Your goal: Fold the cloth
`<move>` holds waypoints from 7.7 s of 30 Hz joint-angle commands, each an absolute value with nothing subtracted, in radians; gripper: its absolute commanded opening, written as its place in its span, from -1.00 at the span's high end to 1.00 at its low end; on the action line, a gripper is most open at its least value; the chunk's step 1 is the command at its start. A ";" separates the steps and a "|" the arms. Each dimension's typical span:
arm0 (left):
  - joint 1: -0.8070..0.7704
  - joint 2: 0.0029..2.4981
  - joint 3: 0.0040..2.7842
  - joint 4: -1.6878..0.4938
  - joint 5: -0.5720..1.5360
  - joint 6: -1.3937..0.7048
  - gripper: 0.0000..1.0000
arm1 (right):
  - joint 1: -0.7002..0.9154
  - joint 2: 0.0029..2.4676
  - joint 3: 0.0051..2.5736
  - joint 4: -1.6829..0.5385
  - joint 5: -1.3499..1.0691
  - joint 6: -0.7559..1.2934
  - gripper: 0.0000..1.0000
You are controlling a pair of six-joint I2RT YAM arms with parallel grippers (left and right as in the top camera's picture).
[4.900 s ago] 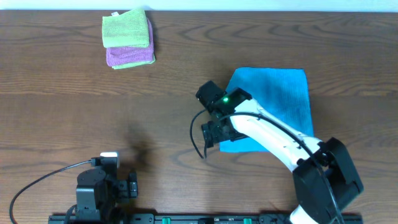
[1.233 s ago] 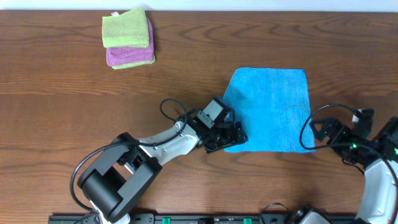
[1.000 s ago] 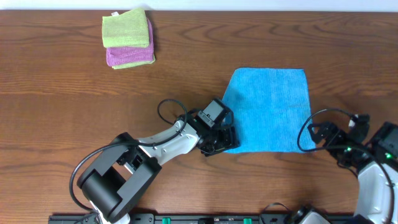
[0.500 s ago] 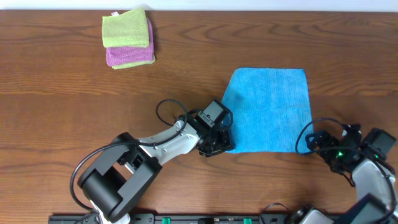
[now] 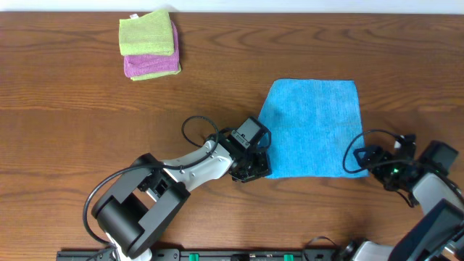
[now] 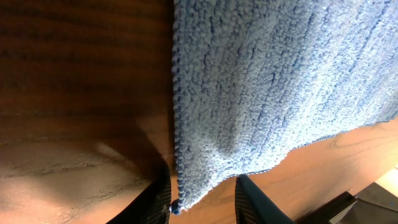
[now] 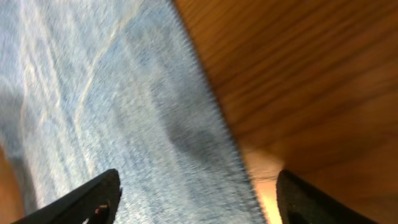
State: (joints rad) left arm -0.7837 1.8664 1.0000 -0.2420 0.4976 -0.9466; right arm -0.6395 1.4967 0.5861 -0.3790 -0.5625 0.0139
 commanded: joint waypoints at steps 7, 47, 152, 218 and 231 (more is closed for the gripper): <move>-0.786 1.894 0.982 -0.253 0.471 -0.966 0.23 | -0.542 1.558 0.522 -0.487 -0.279 0.145 -0.46; -0.784 1.894 0.986 -0.141 0.570 -1.048 0.88 | -0.541 1.558 0.523 -0.558 -0.209 0.285 0.97; -0.673 1.958 0.916 -0.183 0.525 -0.921 0.88 | -0.114 1.502 1.099 -0.857 -0.154 0.253 0.97; -0.158 1.293 1.032 -0.102 0.674 -0.900 0.86 | 0.100 1.229 1.210 -0.434 -0.321 0.310 0.97; -0.236 1.462 1.029 -0.262 0.772 -0.919 0.05 | 0.152 1.322 1.210 -0.097 -0.320 0.374 0.97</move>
